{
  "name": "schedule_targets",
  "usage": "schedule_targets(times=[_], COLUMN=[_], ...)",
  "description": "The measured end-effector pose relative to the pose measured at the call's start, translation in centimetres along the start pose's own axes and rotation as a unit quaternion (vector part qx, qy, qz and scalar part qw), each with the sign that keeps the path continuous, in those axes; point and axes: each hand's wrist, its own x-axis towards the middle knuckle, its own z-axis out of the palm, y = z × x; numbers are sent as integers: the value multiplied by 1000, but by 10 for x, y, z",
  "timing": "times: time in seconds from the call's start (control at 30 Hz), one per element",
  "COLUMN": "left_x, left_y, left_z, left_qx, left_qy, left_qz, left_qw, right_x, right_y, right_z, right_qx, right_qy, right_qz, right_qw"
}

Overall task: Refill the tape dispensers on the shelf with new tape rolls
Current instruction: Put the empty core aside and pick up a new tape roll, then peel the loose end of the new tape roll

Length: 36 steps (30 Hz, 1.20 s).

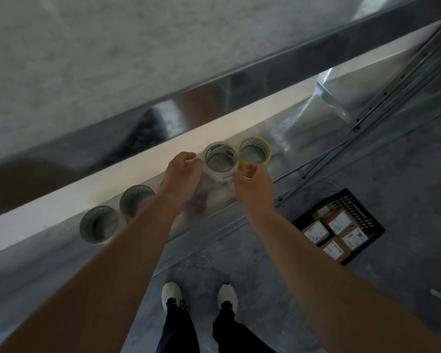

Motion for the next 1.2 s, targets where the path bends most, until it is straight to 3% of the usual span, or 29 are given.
schedule_targets(times=[0.17,0.33,0.7,0.87,1.07,1.2], left_x=[16,12,9,4,-11,-30], left_y=[-13,-16,-8,-9,-4,10], left_z=[10,15,24,19,6,-1], left_qx=[-15,-44,-107,-156,-213,-245], left_qy=[-8,-30,-37,14,50,45], left_qz=[-21,-43,-71,-82,-44,-15], left_qw=[1000,998,991,984,975,968], right_x=[12,11,15,11,-2,-15], right_y=[2,1,-3,-3,-15,-25], right_z=[1,8,12,13,9,6], right_qx=[-51,-19,3,30,113,136], right_qy=[-49,-85,-80,-81,-56,-65], right_qz=[5,2,-2,-12,-14,-63], right_qw=[997,996,997,996,992,987])
